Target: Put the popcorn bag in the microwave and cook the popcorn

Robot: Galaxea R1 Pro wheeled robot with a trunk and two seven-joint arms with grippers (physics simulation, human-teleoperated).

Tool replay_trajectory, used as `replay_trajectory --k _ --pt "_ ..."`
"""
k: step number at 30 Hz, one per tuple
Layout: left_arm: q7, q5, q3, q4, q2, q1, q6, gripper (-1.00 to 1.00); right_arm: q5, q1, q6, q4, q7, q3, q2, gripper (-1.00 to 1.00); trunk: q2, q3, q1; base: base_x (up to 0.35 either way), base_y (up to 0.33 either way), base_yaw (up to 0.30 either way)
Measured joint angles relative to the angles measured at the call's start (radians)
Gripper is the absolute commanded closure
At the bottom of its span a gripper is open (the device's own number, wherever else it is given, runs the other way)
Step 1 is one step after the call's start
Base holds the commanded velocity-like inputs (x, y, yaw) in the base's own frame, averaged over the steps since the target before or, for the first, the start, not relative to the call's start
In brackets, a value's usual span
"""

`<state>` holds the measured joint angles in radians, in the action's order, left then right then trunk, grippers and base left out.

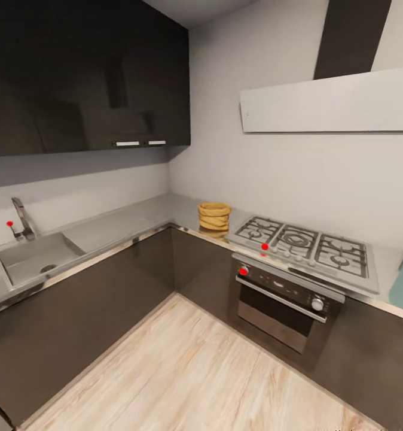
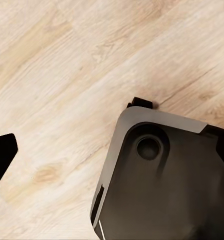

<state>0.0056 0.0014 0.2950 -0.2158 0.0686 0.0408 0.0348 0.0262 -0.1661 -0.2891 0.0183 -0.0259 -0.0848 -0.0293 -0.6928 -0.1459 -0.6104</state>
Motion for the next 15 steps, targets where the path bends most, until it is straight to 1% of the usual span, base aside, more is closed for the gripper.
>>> replay_trajectory --k 15 --pt "0.000 0.000 0.000 0.000 -0.001 0.000 0.000 -1.00 0.000 0.000 -0.001 0.000 -0.001 0.000 0.000 -1.00 0.000 0.000 0.000 0.199 0.263 -0.276"
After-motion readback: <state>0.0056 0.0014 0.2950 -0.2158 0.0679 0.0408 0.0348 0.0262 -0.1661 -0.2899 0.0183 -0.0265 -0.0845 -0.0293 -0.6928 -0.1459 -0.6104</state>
